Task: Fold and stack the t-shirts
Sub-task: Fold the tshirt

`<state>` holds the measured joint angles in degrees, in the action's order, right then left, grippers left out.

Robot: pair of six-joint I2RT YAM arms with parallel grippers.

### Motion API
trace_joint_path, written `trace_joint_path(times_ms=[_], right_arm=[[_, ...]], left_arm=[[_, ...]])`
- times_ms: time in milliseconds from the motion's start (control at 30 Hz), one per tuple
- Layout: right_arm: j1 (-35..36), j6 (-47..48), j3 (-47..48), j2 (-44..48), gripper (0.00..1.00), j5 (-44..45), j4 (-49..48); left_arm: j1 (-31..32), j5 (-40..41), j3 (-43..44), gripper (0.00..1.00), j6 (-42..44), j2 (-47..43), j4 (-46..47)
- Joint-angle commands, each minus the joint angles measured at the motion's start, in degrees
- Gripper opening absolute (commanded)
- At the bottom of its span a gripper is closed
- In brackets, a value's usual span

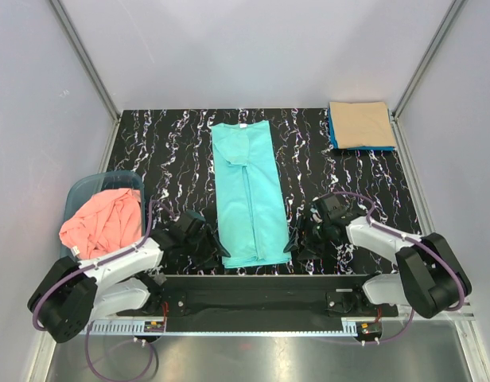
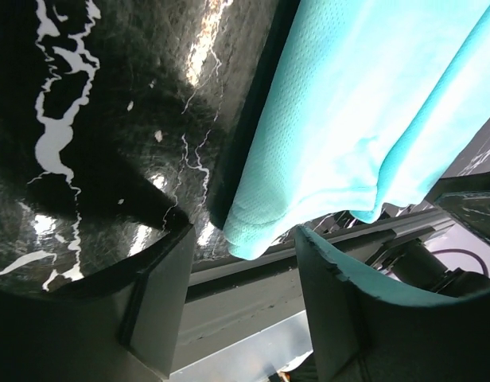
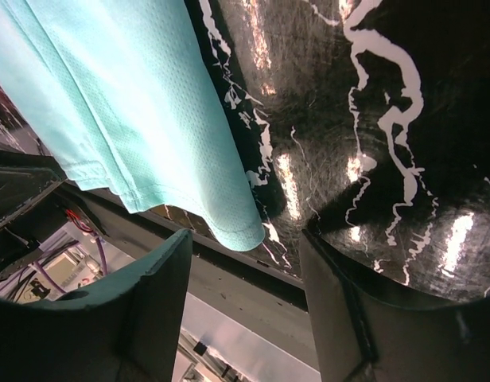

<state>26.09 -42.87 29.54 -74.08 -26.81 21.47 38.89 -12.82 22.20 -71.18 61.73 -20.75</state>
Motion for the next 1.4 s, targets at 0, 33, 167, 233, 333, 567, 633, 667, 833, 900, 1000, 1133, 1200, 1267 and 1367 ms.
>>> trace_joint_path(times_ms=[0,33,167,233,333,567,633,667,833,900,1000,1133,1200,1267,1367], right_arm=[[-0.42,0.77,-0.36,-1.85,0.63,-1.49,-2.05],[-0.42,1.21,-0.27,-2.29,0.61,-1.58,-2.05],[-0.42,1.91,-0.01,-4.93,0.58,-2.90,-3.54],[-0.42,2.79,0.34,-6.33,0.56,-3.95,-3.63],[-0.42,3.67,0.43,-7.04,0.56,-3.96,-3.81],[-0.51,4.46,0.43,-9.41,0.56,-3.87,-4.77],[-0.42,4.55,0.43,-10.02,0.54,-4.04,-5.13],[-0.42,4.73,0.43,-10.29,0.51,-4.22,-5.30],[-0.60,5.08,-0.09,-10.99,0.45,-5.18,-6.26],[-0.51,4.64,-0.88,-11.52,0.39,-6.32,-7.14],[-0.51,4.03,-1.94,-12.57,0.33,-7.55,-8.99],[-0.42,3.59,-3.26,-13.28,0.04,-9.66,-11.27],[-0.42,3.59,-3.61,-13.02,0.00,-10.72,-11.11],[-0.42,3.50,-4.13,-12.14,0.00,-10.81,-10.49],[-0.42,2.27,-5.45,-9.24,0.00,-10.72,-9.52]], left_arm=[[0.30,3.59,-0.22,0.58,0.34,1.81,0.89],[0.30,3.33,-0.05,0.57,0.42,2.51,0.80],[0.74,3.42,0.22,0.52,1.04,3.83,-0.52],[0.83,3.59,-0.05,0.50,0.69,3.57,-0.60],[0.92,3.77,-1.10,0.48,0.43,3.22,0.10],[0.92,3.50,-1.63,0.40,1.57,5.23,2.47],[0.92,3.59,-1.80,0.36,1.74,5.59,2.91],[0.92,3.42,-1.98,0.34,1.83,5.76,3.17],[0.92,3.68,-3.03,0.24,1.31,4.63,3.18],[0.92,3.77,-3.65,0.22,1.04,3.57,3.00],[0.92,3.59,-4.88,0.18,0.69,2.43,3.26],[1.09,3.24,-6.20,0.10,0.78,1.29,3.53],[1.45,3.33,-6.29,0.04,0.69,0.58,3.26],[2.23,3.85,-6.03,0.00,0.43,-0.73,2.04],[4.34,5.17,-5.06,0.00,-0.10,-2.31,-0.50]])
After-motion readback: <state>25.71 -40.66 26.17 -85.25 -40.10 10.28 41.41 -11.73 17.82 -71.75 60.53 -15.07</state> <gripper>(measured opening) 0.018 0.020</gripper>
